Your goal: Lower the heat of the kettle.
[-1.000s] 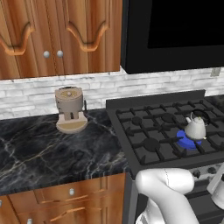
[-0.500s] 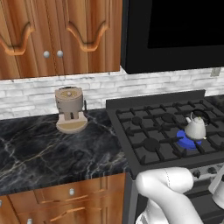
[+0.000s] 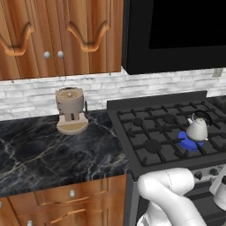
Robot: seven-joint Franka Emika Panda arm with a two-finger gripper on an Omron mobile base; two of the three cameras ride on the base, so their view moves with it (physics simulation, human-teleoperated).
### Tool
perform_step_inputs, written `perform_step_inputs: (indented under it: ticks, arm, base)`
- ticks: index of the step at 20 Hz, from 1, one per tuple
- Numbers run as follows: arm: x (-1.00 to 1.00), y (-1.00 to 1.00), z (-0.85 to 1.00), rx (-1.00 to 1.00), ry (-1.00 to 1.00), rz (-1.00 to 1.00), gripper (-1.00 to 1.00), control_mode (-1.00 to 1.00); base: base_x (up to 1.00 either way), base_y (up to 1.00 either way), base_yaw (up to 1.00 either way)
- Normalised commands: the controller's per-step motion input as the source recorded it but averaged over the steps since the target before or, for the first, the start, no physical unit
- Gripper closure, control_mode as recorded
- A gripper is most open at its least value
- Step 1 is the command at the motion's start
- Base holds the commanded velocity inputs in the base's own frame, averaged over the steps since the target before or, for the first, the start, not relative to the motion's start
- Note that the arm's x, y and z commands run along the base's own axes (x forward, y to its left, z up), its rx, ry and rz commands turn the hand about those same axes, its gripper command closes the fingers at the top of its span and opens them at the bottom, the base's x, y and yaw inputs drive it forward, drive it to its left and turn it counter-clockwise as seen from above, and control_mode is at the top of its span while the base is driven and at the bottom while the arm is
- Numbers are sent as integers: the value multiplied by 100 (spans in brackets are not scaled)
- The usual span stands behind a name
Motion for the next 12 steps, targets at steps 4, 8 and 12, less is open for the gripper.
perform_step_inputs:
  ticks: [4, 8, 12]
  arm:
    - [12, -1, -17, 0, 0, 0, -100, -100]
    - [6, -3, -15, 0, 0, 0, -100, -100]
    - [3, 0, -8, 0, 0, 0, -100, -100]
  base:
    - [0, 0, 0]
    - [0, 0, 0]
    - [0, 0, 0]
